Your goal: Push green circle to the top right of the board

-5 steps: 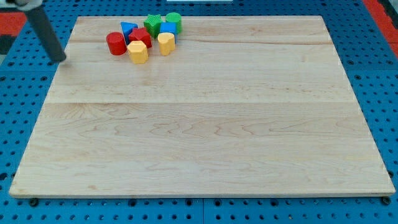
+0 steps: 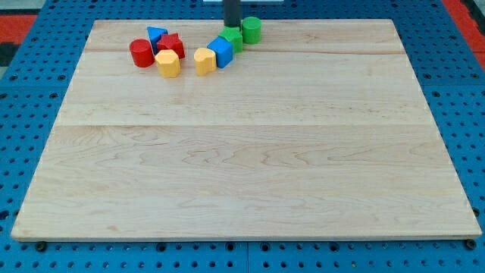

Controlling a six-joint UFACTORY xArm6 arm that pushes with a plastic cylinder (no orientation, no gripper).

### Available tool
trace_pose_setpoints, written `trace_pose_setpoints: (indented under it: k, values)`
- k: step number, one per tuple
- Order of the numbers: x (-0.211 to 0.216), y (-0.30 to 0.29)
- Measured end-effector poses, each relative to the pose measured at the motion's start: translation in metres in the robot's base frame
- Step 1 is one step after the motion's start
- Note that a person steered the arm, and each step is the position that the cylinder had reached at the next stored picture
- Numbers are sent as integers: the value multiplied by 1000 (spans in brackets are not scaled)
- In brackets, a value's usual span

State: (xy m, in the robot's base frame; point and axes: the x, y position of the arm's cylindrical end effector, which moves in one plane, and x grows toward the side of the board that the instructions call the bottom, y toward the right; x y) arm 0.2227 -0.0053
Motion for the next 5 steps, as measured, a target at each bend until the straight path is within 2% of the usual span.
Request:
trace_pose_setpoints:
  k: [1,2,4,5]
  values:
    - [6,29]
    - [6,18]
    - [-25,61]
    - [-18,72]
